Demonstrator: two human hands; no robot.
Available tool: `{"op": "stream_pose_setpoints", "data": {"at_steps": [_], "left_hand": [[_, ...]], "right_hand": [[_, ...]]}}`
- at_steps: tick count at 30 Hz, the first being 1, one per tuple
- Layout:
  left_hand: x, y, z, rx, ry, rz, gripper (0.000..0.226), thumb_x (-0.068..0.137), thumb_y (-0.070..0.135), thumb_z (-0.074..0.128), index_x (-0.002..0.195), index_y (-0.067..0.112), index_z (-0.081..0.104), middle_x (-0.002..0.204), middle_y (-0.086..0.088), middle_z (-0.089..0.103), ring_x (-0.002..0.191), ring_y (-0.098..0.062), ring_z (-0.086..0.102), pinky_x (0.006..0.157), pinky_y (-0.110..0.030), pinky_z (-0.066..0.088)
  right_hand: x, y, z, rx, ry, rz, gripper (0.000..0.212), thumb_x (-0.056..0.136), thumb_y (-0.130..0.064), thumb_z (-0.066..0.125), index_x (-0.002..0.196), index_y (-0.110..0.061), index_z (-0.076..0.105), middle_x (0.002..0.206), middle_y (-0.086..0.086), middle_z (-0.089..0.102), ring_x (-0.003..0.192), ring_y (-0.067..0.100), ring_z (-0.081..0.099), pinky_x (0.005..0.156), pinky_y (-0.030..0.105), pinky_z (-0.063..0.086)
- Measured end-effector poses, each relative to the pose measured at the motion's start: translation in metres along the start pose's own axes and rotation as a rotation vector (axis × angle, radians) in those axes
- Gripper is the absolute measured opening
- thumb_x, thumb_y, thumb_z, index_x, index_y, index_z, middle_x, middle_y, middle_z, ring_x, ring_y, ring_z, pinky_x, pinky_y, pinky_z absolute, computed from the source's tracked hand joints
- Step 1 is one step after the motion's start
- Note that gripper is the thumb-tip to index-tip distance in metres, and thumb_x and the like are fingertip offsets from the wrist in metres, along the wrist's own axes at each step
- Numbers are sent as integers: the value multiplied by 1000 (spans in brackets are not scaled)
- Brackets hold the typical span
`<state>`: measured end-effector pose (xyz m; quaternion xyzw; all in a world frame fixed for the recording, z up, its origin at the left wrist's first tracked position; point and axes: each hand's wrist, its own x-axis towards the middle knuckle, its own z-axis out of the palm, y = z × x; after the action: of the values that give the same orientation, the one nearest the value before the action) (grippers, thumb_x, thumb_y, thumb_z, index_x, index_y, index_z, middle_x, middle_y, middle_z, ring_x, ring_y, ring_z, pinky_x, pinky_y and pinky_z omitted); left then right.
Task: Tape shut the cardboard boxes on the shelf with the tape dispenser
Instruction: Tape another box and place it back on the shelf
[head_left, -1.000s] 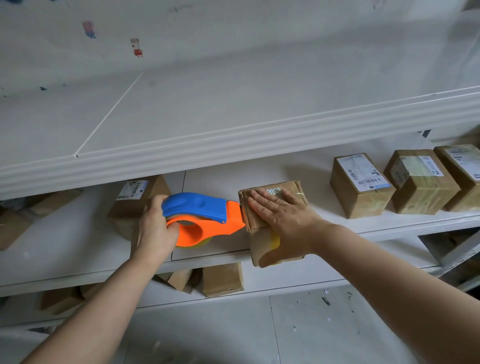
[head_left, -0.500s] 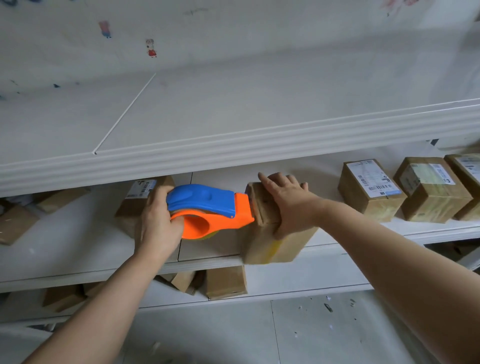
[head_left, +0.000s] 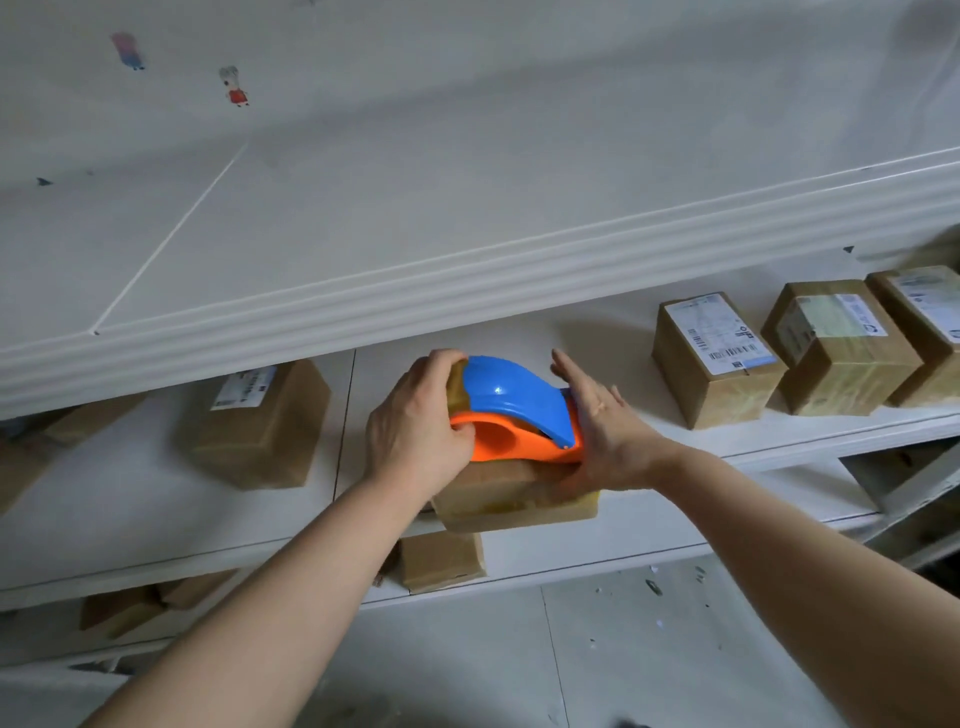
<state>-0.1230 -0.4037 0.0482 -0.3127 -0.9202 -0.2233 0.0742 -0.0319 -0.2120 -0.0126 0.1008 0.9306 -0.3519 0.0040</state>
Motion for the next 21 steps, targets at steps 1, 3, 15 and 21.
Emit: {"op": "stream_pose_setpoints", "data": {"at_steps": [1, 3, 15, 21], "left_hand": [[3, -2, 1, -10, -10, -6, 64, 73, 9, 63, 129, 31, 42, 125, 5, 55, 107, -25, 55, 79, -33, 45], [8, -13, 1, -50, -35, -10, 63, 71, 7, 63, 126, 32, 44, 121, 4, 57, 105, -27, 57, 81, -36, 49], [-4, -153, -56, -98, 104, -441, 53, 66, 16, 62, 118, 11, 55, 102, -20, 67, 94, -41, 62, 80, -46, 49], [-6, -181, -44, -169, 105, -487, 49, 59, 19, 56, 106, 32, 51, 95, -10, 64, 85, -37, 63, 70, -53, 57]], "right_hand": [[0, -2, 1, -31, 2, -13, 148, 49, -43, 91, 151, -24, -16, 157, -1, 20, 144, 19, 17, 119, 50, 8], [0, -1, 5, -57, 36, -6, 145, 51, -41, 89, 151, -25, -14, 153, -5, 27, 141, 18, 22, 118, 48, 14], [0, 1, -1, -263, 5, 62, 136, 54, -49, 83, 152, -27, -9, 149, -6, 26, 141, 14, 20, 120, 47, 3], [0, -1, 0, -254, -21, 70, 135, 55, -47, 83, 151, -28, -9, 149, -6, 25, 140, 15, 20, 120, 47, 4]]}}
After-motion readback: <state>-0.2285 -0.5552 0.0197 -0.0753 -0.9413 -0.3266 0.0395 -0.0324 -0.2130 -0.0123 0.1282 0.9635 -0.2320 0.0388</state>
